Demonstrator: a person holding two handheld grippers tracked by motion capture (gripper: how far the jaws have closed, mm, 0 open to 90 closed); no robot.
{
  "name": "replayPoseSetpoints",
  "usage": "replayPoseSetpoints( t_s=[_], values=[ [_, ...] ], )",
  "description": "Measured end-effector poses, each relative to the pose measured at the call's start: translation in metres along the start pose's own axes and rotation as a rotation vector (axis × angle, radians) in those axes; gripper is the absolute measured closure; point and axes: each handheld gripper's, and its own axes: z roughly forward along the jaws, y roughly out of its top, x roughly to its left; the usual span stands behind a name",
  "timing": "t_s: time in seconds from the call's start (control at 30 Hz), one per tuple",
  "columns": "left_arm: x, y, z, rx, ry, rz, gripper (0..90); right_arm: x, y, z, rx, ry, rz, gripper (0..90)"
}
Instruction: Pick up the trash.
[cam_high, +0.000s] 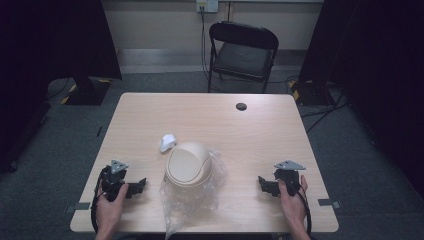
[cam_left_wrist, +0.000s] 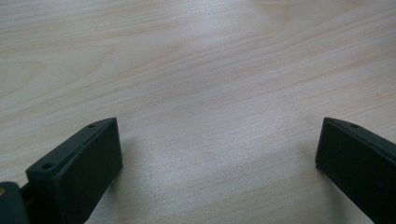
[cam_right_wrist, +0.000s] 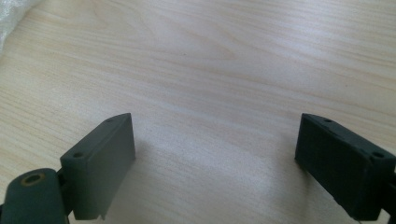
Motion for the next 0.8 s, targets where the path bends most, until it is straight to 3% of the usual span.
replayPoseSetpoints(
  t_s=[0.37, 0.47, 0.5, 0.67, 0.73, 0.8],
  values=[
    [0.000, 0.000, -0.001, -0.002, -0.003, 0.003, 0.6, 0.000, 0.000, 0.000, 0.000, 0.000, 0.000, 11.1],
    [0.001, 0.000, -0.004, -0.019, 0.018, -0.021, 10.5, 0.000, 0.000, 0.000, 0.000, 0.000, 0.000, 11.1],
    [0.001, 0.000, -0.005, -0.025, 0.014, -0.017, 15.5, 0.000, 0.000, 0.000, 0.000, -0.001, 0.000, 11.1],
    [-0.001, 0.004, -0.010, -0.014, -0.014, -0.025, 17.0, 0.000, 0.000, 0.000, 0.000, -0.001, 0.000, 11.1],
    [-0.005, 0.009, -0.020, -0.056, -0.056, -0.022, 17.6, 0.000, 0.000, 0.000, 0.000, 0.000, 0.000, 11.1],
    [-0.012, 0.016, -0.029, -0.089, -0.061, 0.002, 19.3, 0.000, 0.000, 0.000, 0.000, 0.000, 0.000, 11.1]
  ],
)
